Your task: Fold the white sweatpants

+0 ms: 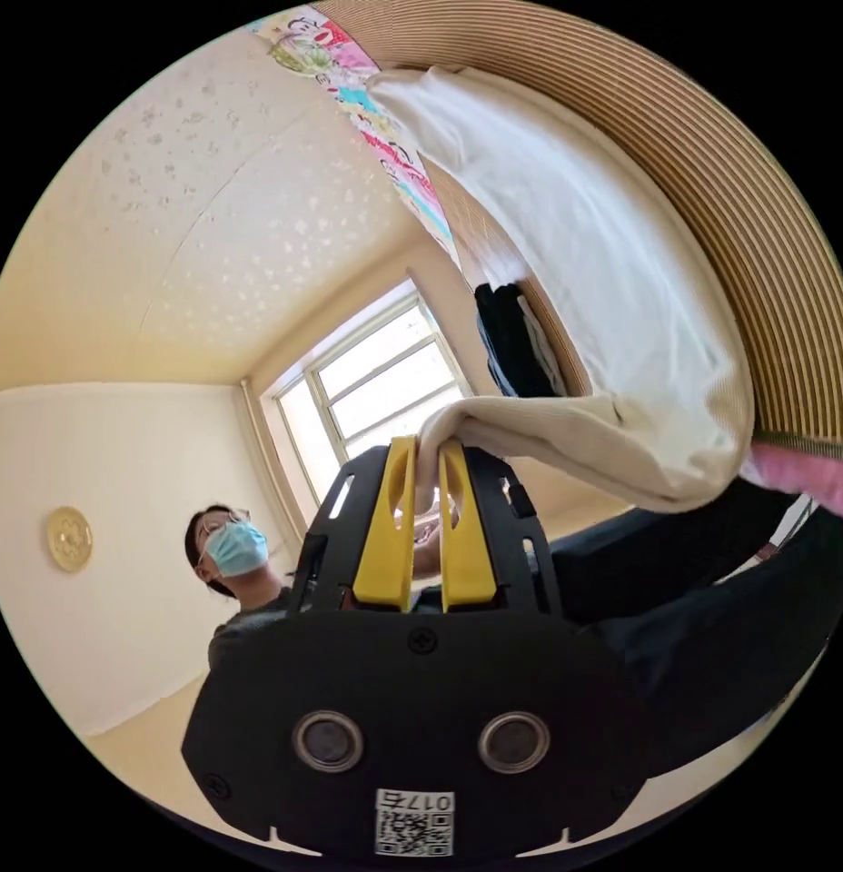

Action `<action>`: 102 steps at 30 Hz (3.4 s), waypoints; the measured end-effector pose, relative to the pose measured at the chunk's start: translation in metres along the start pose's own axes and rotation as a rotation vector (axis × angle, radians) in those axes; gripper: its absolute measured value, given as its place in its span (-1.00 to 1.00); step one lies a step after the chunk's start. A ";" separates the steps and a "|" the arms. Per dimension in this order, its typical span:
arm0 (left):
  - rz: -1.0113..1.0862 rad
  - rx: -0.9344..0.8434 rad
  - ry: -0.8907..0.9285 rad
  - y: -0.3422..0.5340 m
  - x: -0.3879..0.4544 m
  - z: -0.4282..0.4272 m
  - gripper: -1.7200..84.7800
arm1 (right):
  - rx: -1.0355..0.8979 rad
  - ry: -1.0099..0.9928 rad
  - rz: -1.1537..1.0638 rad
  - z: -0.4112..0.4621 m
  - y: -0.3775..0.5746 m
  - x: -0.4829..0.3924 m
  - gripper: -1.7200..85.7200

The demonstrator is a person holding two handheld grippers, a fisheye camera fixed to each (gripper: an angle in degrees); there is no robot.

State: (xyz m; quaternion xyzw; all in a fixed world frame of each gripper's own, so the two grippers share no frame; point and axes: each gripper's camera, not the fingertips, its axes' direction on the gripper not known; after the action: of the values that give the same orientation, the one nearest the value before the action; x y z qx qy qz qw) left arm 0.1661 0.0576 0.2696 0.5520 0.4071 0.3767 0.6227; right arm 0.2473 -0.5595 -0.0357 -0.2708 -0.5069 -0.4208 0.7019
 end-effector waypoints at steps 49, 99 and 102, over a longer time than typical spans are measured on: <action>-0.541 -0.370 0.337 0.050 -0.035 0.030 -0.76 | 0.048 -0.133 0.489 0.062 0.146 -0.050 -0.80; -0.074 -0.024 -0.488 -0.132 -0.156 0.025 -0.62 | -0.151 0.721 -0.043 0.221 -0.038 0.079 -0.66; -0.071 -0.059 -0.555 -0.141 -0.147 0.046 -0.65 | -0.164 0.819 -0.093 0.212 -0.034 0.054 -0.70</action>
State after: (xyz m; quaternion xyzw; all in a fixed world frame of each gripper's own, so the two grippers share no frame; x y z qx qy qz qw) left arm 0.1546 -0.1100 0.1457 0.6011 0.2293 0.2007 0.7388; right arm 0.1228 -0.4225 0.0857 -0.1132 -0.1626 -0.5639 0.8017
